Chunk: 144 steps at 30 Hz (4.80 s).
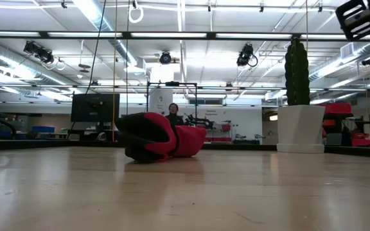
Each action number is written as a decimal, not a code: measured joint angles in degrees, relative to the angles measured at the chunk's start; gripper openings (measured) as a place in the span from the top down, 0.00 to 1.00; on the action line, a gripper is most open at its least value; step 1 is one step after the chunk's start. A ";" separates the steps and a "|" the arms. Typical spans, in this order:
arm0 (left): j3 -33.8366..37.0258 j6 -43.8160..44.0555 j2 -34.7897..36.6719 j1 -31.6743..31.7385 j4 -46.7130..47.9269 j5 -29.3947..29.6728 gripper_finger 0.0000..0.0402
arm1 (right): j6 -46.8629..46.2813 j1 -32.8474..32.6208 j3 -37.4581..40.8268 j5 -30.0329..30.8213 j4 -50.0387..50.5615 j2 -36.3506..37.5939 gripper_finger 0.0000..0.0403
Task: Pick & Place Garden tools in Gardening bag
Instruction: Put the red gloves into the gardening tool bag
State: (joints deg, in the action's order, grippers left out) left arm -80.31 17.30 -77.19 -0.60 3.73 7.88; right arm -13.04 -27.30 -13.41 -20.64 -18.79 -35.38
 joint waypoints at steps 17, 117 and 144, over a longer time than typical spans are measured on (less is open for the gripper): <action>0.00 -0.60 0.02 0.00 -0.02 -0.02 0.68 | 4.51 6.41 -13.53 7.13 13.70 -0.02 0.48; 0.11 -6.55 -14.97 -9.28 60.00 -1.44 0.26 | 2.58 13.11 -25.73 31.80 19.78 -5.51 0.48; 0.11 2.09 -21.67 -7.06 53.43 -4.09 0.30 | 2.99 13.11 -25.66 31.82 20.06 -5.81 0.48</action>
State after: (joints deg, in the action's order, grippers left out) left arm -80.20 19.39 -98.86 -7.66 57.16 3.79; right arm -10.05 -14.19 -39.07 11.18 1.28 -41.19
